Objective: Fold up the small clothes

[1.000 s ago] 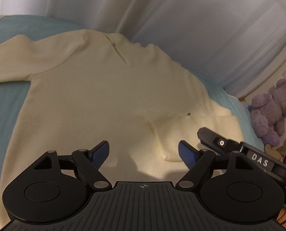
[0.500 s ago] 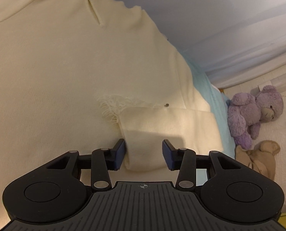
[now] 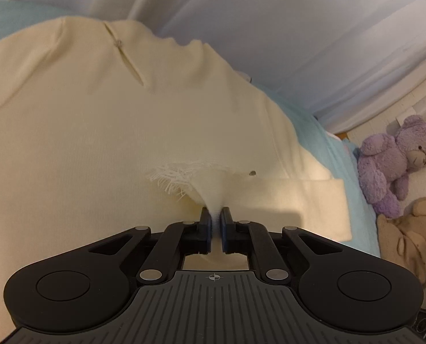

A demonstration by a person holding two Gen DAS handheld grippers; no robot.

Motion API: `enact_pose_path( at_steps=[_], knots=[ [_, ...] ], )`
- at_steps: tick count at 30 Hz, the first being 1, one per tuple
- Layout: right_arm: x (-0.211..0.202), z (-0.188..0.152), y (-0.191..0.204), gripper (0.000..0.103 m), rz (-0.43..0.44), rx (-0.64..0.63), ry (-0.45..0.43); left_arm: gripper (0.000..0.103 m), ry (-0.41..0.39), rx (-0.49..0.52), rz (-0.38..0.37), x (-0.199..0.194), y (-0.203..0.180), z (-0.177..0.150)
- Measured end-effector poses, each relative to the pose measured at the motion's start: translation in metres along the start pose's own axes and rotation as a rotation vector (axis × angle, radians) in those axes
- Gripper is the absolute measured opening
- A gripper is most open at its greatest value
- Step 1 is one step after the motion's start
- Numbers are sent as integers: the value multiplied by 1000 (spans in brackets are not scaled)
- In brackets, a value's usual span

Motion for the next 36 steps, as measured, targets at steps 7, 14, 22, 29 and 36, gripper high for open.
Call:
enact_pose_path(
  at_steps=[7,14,22,29,36],
  knots=[
    [12,2,16,98,-85,-76,51,8,-92,51,264,-30,50,24],
    [4,39,17,77,-142,-7,-107,8,-88,48,381,-25,92,19],
    [0,95,15,78,-268,-103,-301,9,-82,62,348,-13,98,17],
    [13,116,6,76,-369,-92,-334,8,-158,106,402,-20,96,28],
    [34,126,2,73,-436,-122,-310,8,-186,238,651,-25,103,37]
  ],
)
Point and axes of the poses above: each gripper's, at about its wrist camera, not at the fingertips, and x roughly the way its jaws point, y to its left, z to its top, the point moved 3 cm from there along x, roughly the way its jaws point, and after that the axes turned 15 degrees about x, right-handed, at the moved point
